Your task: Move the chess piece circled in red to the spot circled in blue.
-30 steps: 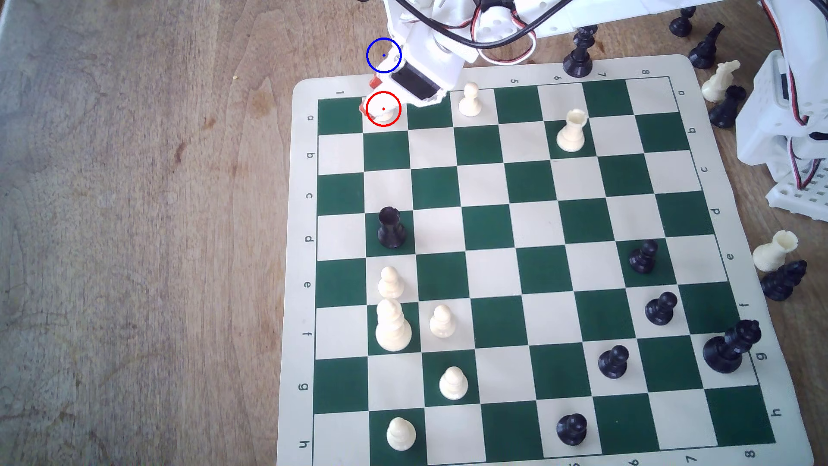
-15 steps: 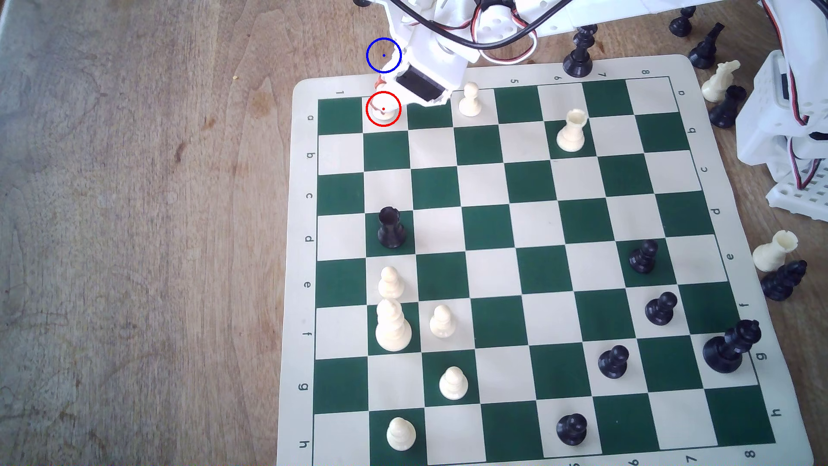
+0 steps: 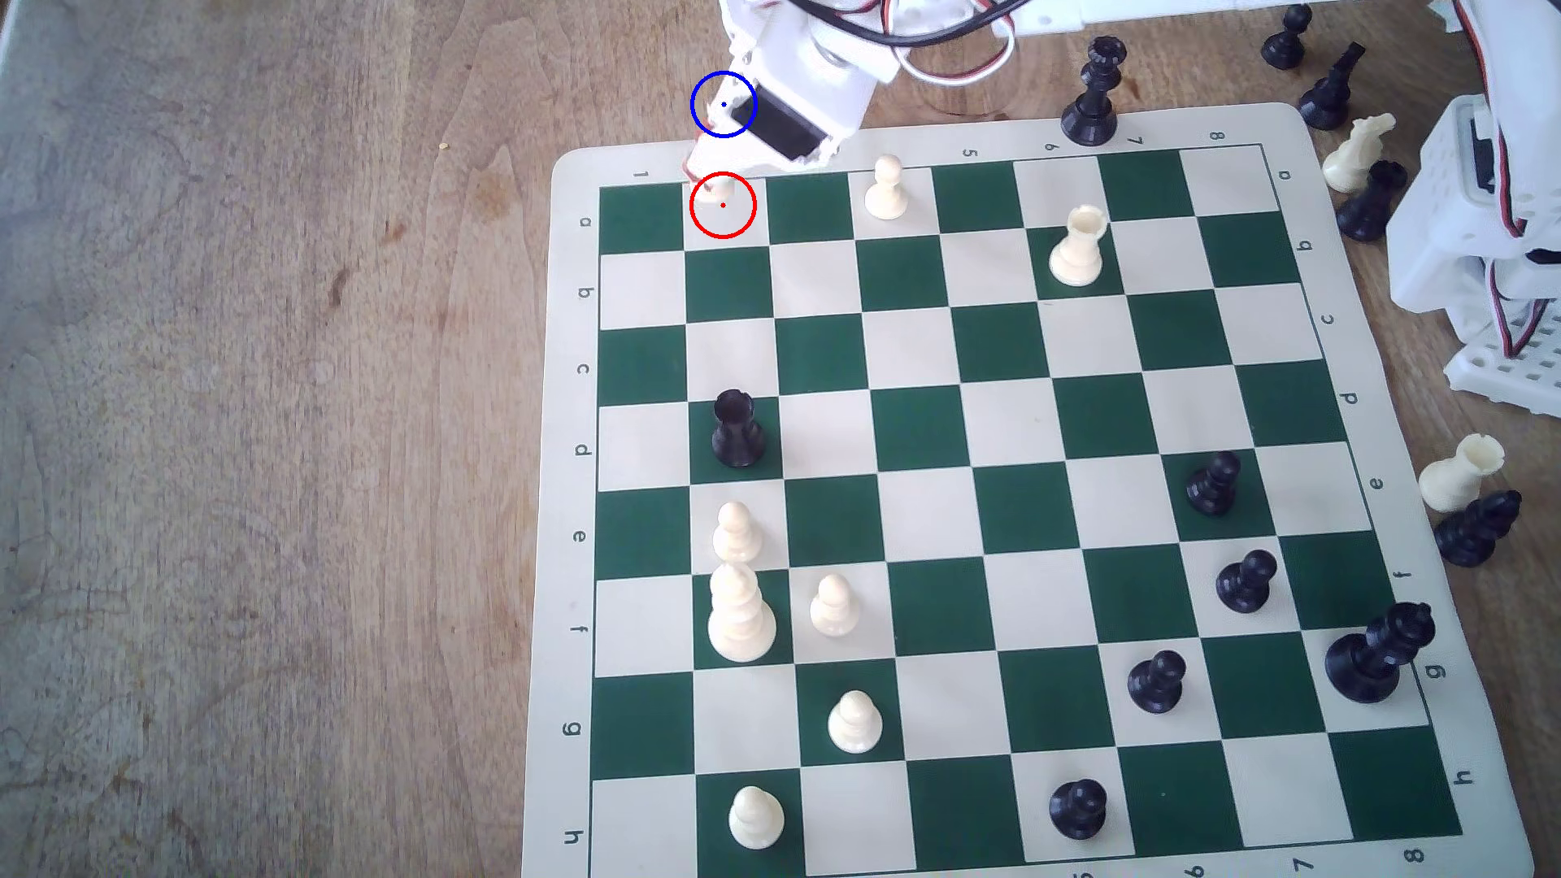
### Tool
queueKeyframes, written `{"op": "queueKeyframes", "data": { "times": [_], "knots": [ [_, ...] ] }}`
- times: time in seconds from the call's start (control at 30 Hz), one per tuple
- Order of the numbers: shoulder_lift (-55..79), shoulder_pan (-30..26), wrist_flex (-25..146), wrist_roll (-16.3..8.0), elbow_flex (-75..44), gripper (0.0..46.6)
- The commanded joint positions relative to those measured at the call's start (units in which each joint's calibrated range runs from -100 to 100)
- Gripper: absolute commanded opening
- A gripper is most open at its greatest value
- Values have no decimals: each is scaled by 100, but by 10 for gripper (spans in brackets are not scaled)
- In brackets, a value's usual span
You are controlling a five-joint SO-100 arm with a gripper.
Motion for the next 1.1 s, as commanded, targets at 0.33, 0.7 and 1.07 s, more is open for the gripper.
{"op": "queueKeyframes", "data": {
  "times": [0.33,0.7,1.07],
  "knots": [
    [74,629,481,371,-1285,15],
    [881,731,39,474,-1322,21],
    [932,731,-149,459,-1276,45]
  ]
}}
